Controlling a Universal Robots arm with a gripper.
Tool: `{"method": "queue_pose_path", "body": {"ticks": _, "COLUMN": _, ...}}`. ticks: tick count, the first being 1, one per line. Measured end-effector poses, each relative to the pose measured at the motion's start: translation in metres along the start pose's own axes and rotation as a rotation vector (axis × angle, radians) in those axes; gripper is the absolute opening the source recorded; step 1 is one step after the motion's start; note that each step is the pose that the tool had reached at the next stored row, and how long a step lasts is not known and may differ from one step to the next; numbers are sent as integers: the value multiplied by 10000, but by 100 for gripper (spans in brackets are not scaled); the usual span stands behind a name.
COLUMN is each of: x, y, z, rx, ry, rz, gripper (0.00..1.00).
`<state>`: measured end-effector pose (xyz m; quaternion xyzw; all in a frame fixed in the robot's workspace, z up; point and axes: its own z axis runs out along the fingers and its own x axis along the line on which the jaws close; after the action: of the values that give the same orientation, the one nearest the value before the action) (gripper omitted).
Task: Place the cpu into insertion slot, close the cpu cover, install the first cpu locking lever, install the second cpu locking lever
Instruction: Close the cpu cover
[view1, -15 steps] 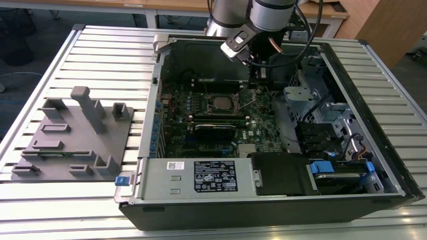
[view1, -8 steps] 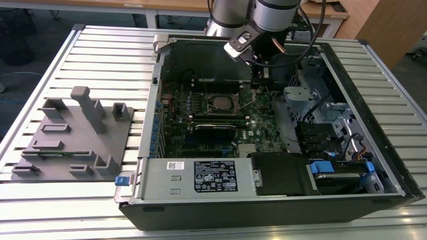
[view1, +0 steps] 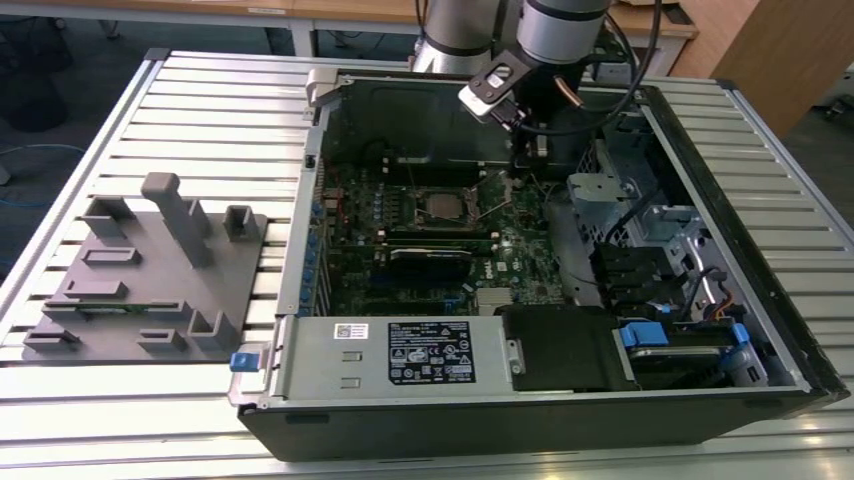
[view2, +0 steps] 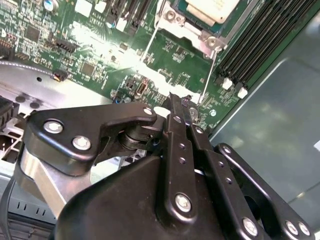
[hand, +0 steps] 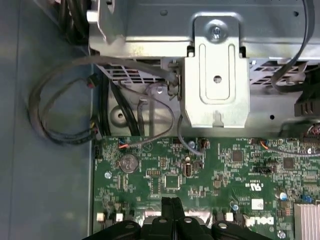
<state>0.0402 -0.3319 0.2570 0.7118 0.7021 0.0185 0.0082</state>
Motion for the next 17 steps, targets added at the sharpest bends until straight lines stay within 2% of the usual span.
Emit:
{"method": "queue_pose_path", "body": {"ticks": 5, "x": 18, "y": 60, "z": 11, "rx": -1, "ry": -16, "rz": 8, "gripper": 10}}
{"method": "queue_pose_path", "body": {"ticks": 9, "x": 34, "y": 95, "z": 29, "rx": -2, "ry": -59, "rz": 18, "gripper": 10}}
{"method": "queue_pose_path", "body": {"ticks": 12, "x": 36, "y": 102, "z": 56, "rx": -2, "ry": -73, "rz": 38, "gripper": 10}}
{"method": "queue_pose_path", "body": {"ticks": 17, "x": 36, "y": 102, "z": 59, "rx": -2, "ry": -75, "rz": 38, "gripper": 10}}
